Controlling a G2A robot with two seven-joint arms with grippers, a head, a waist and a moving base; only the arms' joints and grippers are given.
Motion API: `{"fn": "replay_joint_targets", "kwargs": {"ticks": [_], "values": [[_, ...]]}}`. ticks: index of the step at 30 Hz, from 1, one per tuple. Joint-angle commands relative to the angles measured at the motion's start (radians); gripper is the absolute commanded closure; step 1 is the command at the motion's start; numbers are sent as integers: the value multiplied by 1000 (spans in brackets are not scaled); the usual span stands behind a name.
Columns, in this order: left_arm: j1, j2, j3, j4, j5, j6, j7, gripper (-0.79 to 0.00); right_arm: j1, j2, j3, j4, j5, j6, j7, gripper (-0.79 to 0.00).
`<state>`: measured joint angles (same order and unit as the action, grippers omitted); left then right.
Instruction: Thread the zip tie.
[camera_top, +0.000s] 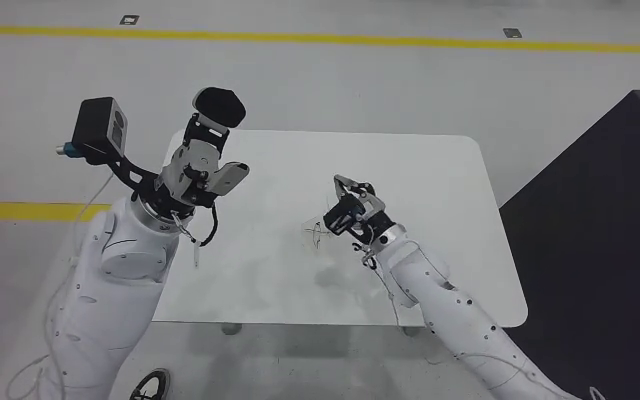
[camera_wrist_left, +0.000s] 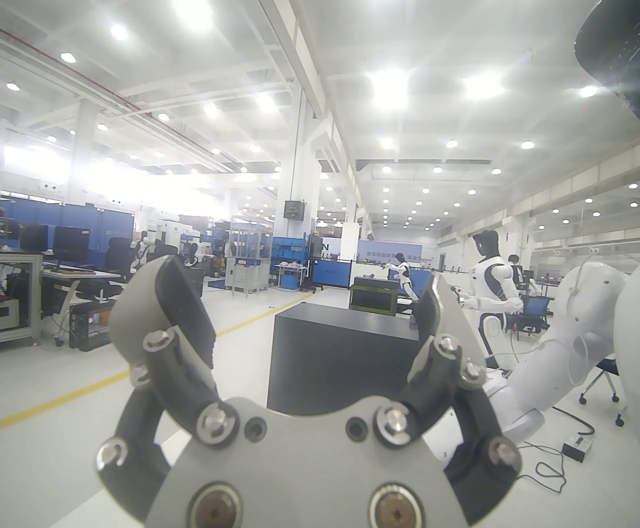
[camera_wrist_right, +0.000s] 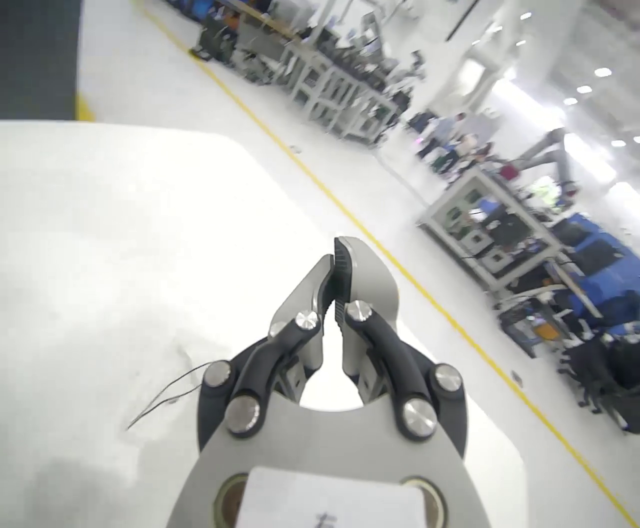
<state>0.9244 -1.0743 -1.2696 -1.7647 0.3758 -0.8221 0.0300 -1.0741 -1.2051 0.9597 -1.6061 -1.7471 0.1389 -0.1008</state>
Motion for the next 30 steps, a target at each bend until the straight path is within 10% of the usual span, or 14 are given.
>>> {"fn": "replay_joint_targets", "kwargs": {"ticks": [1, 10, 13, 16, 17, 22, 30], "values": [[12, 0, -5, -14, 3, 21, -4, -785, -46, 4, 52, -49, -27, 124, -97, 0], [17, 4, -105, 32, 85, 80, 0, -785, -145, 0, 150, -139, -59, 420, -343, -3], [18, 4, -128, 59, 82, 78, 9, -785, -150, -7, 153, -134, -2, 404, -376, -785], [16, 4, -133, 68, 85, 90, 6, -785, -149, -8, 153, -132, 7, 396, -381, -785], [17, 4, -133, 67, 86, 85, 5, -785, -149, -9, 153, -132, 9, 395, -382, -193], [16, 4, -133, 68, 85, 90, 6, -784, -149, -9, 153, -132, 7, 396, -381, -524], [16, 4, -133, 68, 85, 90, 6, -784, -149, -8, 153, -132, 7, 396, -381, -774]]}}
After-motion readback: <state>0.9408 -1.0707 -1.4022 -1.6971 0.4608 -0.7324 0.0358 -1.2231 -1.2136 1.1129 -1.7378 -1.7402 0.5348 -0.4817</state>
